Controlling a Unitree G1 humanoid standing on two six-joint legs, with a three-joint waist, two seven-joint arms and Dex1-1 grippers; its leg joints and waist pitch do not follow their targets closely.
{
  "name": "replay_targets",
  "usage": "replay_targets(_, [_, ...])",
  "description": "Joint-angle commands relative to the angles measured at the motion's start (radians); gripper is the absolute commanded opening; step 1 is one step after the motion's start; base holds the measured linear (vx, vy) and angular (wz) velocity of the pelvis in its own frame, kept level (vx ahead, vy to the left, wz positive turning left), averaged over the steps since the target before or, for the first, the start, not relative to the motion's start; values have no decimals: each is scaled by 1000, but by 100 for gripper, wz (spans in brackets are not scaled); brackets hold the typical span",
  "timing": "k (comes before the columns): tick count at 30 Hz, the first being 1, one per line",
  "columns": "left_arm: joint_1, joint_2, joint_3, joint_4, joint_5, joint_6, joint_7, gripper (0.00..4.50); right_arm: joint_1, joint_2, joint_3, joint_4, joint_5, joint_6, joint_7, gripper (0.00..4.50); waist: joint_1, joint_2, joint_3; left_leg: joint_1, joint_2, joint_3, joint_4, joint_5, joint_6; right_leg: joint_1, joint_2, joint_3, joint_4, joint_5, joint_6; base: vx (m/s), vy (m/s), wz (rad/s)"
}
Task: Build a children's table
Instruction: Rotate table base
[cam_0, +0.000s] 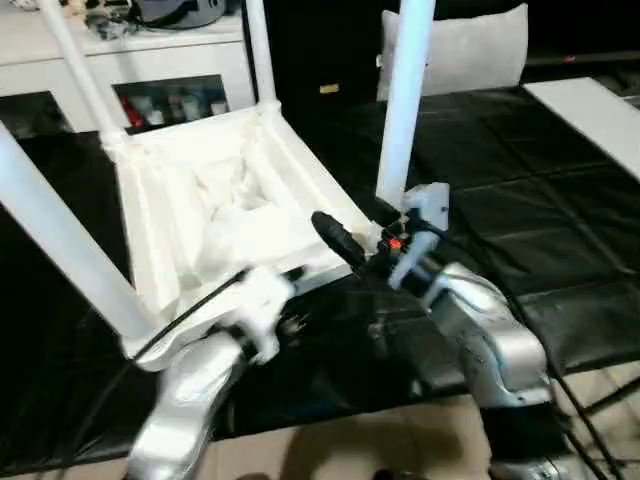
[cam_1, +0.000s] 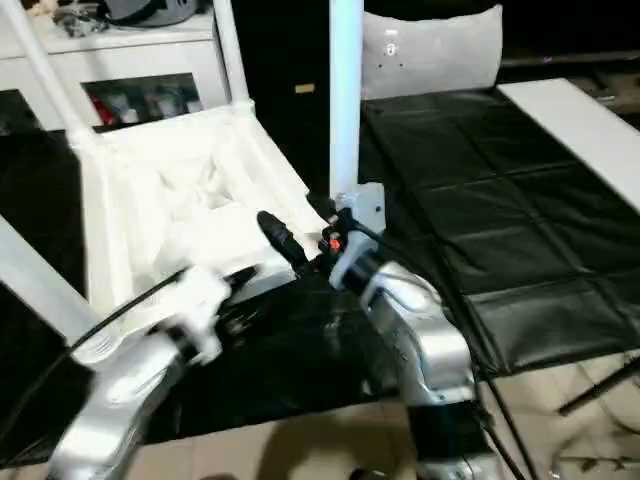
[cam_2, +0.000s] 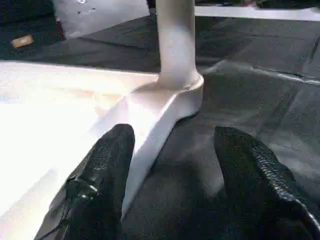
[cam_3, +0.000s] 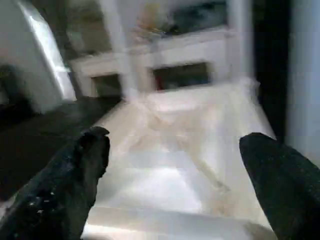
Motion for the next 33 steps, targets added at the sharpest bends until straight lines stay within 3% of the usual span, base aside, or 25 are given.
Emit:
replay_targets(1, [60, 30, 42, -55, -19, 11, 8, 320, -18, -5, -28, 65, -31, -4, -53, 450, 0, -12, -52, -5, 79, -31, -94, -114, 32, 58, -102, 89, -80, -418, 25, 0, 0, 0])
replay_targets(7, [204, 96, 102, -176, -105, 33, -62, 361, -64, -33, -82, 160, -40, -45, -107, 450, 8, -22, -42, 11, 84, -29, -105, -197, 3, 49, -99, 99, -84, -446, 3, 0, 0, 0])
replay_targets(10, [258, 144, 116, -223, -147, 49, -109, 379, -101, -58, -114, 224, -50, -77, -124, 450, 10, -25, -41, 9, 86, -32, -109, -218, -7, 51, -100, 103, -76, -442, -11, 0, 0, 0])
replay_targets(16, [351, 242, 130, -288, -226, 101, -211, 423, -187, -139, -180, 413, -72, -177, -162, 450, 30, -29, -46, 12, 82, -18, -104, -142, -6, 49, -98, 114, -59, -360, -52, 0, 0, 0])
replay_targets(17, [366, 261, 144, -281, -235, 98, -232, 435, -204, -162, -197, 457, -72, -197, -171, 450, 29, -28, -46, 5, 80, -18, -104, -125, 1, 54, -93, 115, -52, -340, -61, 0, 0, 0])
replay_targets(20, [374, 304, 187, -226, -252, 71, -273, 448, -221, -204, -215, 522, -82, -229, -185, 450, 32, -29, -45, 13, 74, -10, -101, -114, 11, 46, -87, 120, -54, -343, -70, 0, 0, 0])
replay_targets(25, [325, 360, 289, -97, -305, 26, -320, 448, -176, -220, -208, 507, -83, -231, -142, 450, 23, -31, -41, 9, 65, -10, -104, -146, 33, 54, -85, 124, -62, -410, -50, 0, 0, 0])
replay_targets(27, [279, 368, 305, -54, -322, 11, -329, 448, -135, -220, -183, 485, -91, -229, -122, 450, 22, -34, -39, 17, 66, -11, -105, -177, 33, 52, -86, 123, -74, -480, -30, 0, 0, 0])
replay_targets(29, [229, 365, 302, -40, -344, 22, -337, 448, -109, -218, -162, 474, -94, -228, -107, 450, 21, -34, -41, 16, 68, -14, -106, -175, 30, 54, -89, 124, -71, -479, -36, 0, 0, 0])
replay_targets(30, [186, 354, 291, -44, -360, 41, -341, 448, -84, -211, -146, 455, -95, -219, -100, 450, 19, -26, -41, 16, 70, -14, -107, -174, 28, 54, -88, 125, -71, -475, -37, 0, 0, 0])
replay_targets(31, [151, 342, 279, -45, -373, 55, -345, 448, -62, -205, -131, 436, -99, -207, -97, 450, 18, -30, -42, 19, 73, -12, -106, -172, 23, 50, -87, 127, -69, -456, -49, 0, 0, 0])
replay_targets(32, [132, 334, 271, -44, -379, 61, -347, 448, -51, -202, -122, 428, -104, -200, -97, 450, 20, -21, -43, 18, 72, -14, -106, -168, 19, 52, -87, 127, -65, -443, -56, 0, 0, 0])
replay_targets(33, [78, 312, 245, -35, -386, 71, -349, 448, -25, -197, -95, 417, -130, -180, -104, 450, 17, -22, -44, 18, 74, -13, -106, -164, 14, 52, -85, 128, -64, -422, -63, 0, 0, 0])
